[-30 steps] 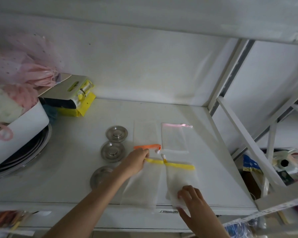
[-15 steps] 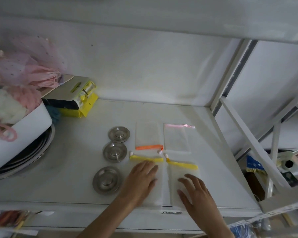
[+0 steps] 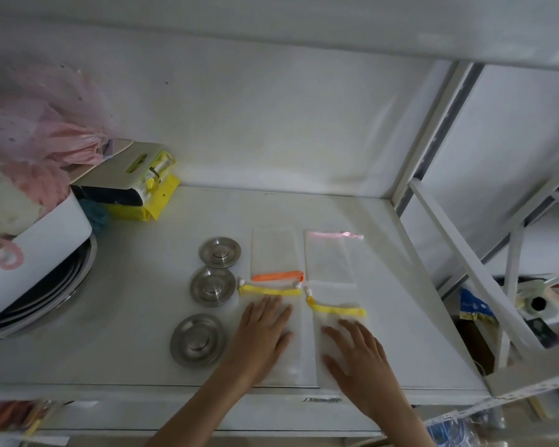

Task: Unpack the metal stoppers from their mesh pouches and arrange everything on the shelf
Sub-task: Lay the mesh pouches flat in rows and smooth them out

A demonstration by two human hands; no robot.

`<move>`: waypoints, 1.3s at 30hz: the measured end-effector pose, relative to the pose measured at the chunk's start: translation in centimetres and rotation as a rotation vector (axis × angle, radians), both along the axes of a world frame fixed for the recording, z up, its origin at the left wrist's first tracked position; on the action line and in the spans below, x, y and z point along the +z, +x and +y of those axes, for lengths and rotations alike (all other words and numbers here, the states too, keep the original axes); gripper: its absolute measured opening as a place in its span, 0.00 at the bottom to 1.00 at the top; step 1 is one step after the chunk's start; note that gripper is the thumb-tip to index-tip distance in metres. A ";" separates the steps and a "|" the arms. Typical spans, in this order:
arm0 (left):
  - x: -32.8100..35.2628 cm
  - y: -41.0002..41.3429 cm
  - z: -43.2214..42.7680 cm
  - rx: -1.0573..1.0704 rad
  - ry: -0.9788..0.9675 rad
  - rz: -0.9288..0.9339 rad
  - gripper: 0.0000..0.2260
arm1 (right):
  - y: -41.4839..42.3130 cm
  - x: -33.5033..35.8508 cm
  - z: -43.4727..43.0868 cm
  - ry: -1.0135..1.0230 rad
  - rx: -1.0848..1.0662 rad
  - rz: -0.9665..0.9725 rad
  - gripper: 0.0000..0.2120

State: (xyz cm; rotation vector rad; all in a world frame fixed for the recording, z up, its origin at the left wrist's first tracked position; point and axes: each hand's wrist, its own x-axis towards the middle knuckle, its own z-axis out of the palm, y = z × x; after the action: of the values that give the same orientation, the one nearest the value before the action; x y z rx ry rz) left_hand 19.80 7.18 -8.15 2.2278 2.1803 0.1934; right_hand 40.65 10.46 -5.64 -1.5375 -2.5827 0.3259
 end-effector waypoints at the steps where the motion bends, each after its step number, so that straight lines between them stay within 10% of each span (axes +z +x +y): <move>1: 0.3 0.1 0.2 0.005 0.044 -0.019 0.19 | 0.0 0.1 0.1 0.005 -0.009 0.010 0.24; 14: 3.3 2.7 7.4 -0.143 -0.023 -0.136 0.06 | 0.0 0.3 1.2 -0.071 0.053 0.061 0.20; 26: 4.3 2.9 7.3 -0.044 -0.159 -0.074 0.11 | -1.7 0.6 1.5 0.032 -0.025 -0.090 0.29; 39: 5.4 0.9 4.5 0.149 -0.220 -0.009 0.19 | -2.5 2.3 3.4 0.077 0.018 -0.075 0.15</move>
State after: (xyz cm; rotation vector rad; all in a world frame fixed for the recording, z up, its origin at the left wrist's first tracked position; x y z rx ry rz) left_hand 20.73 11.68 -2.73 1.9487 2.2399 -0.0336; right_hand 38.14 13.86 -3.36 -1.5294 -2.6334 0.1716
